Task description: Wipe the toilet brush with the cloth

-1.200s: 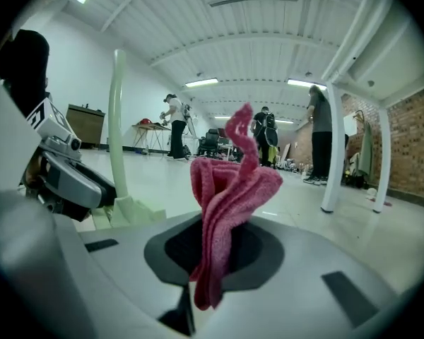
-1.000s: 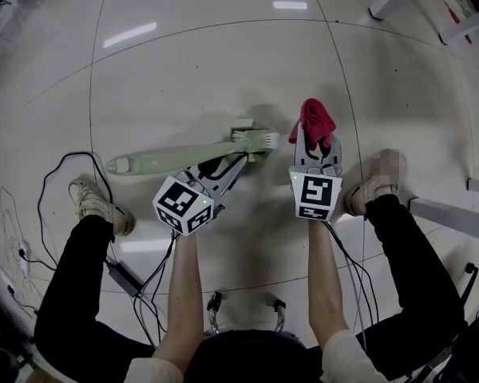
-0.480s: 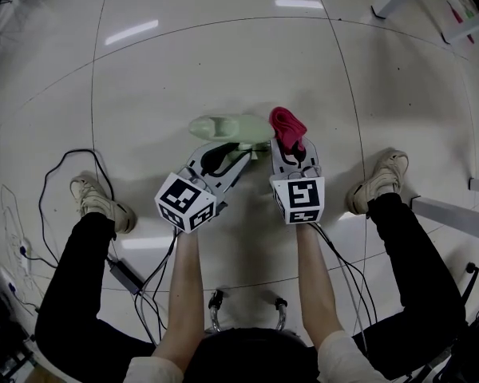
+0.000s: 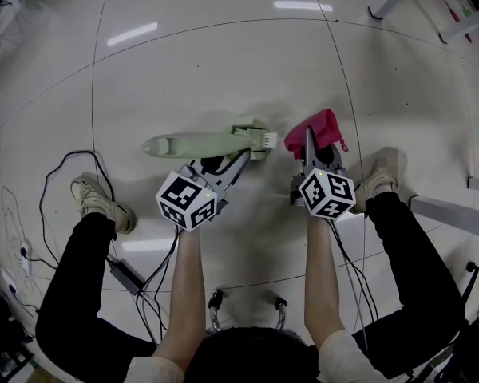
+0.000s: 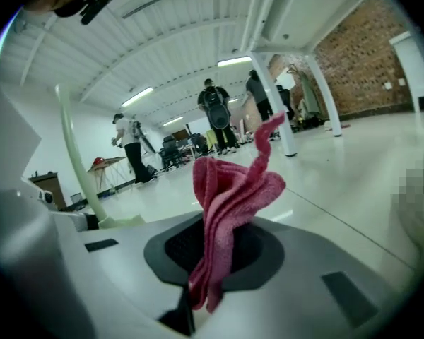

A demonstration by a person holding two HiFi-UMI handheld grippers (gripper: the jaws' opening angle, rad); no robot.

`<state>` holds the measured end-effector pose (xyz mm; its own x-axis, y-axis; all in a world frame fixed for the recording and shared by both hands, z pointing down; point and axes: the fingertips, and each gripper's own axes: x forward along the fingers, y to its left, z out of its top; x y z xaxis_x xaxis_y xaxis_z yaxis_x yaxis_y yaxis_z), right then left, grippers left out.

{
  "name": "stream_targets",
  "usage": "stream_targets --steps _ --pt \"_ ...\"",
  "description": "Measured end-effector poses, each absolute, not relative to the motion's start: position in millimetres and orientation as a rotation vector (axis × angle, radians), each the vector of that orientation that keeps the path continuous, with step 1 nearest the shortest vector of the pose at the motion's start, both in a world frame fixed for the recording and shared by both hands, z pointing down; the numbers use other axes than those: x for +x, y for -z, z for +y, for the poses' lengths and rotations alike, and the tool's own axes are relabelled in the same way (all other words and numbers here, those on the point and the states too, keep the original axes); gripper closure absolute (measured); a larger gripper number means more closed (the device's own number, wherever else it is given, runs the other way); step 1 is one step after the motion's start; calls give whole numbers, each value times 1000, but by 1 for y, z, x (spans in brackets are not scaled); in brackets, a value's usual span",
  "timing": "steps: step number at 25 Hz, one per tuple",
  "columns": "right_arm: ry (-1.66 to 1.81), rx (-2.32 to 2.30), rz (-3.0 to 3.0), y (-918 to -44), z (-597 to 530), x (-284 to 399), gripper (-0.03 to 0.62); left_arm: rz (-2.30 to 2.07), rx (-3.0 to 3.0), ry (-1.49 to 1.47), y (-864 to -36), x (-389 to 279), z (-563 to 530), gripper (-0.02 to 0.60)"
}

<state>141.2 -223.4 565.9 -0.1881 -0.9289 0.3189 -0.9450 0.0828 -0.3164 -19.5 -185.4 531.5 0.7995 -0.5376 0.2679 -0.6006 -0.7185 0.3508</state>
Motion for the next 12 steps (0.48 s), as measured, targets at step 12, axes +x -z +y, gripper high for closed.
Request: stream_targets --steps 12 --pt "-919 1765 -2461 -604 -220 90 562 -865 2552 -165 -531 -21 -188 451"
